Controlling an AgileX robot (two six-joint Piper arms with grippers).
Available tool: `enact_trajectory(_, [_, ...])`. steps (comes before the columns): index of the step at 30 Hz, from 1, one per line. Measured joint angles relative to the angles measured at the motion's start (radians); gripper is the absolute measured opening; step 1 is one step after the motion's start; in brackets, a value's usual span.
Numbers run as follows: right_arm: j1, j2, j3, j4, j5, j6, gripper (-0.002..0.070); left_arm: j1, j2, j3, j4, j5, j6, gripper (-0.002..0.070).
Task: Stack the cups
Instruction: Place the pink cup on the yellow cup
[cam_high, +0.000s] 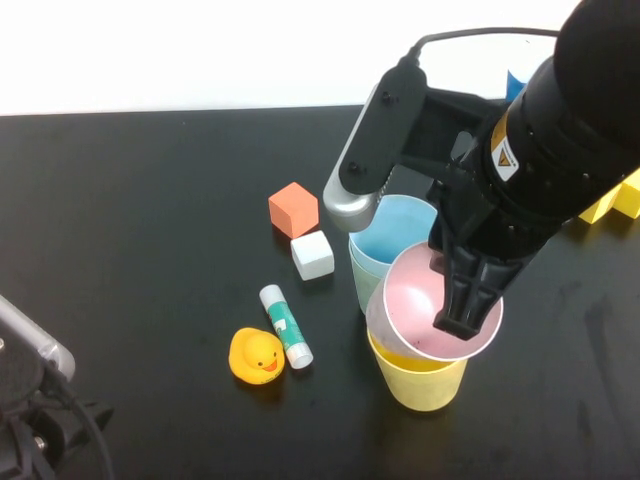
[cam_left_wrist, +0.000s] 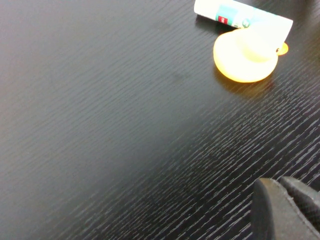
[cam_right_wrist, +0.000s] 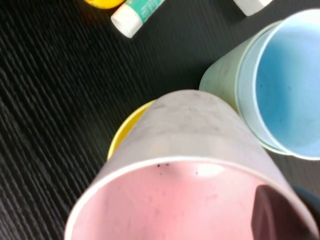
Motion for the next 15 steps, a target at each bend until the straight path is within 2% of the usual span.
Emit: enact_trajectory(15, [0.000, -0.017, 0.050, 0.001, 0.000, 0.000, 0.0019, 0.000, 0.000, 0.000, 0.022, -0.007, -0.021, -0.0001])
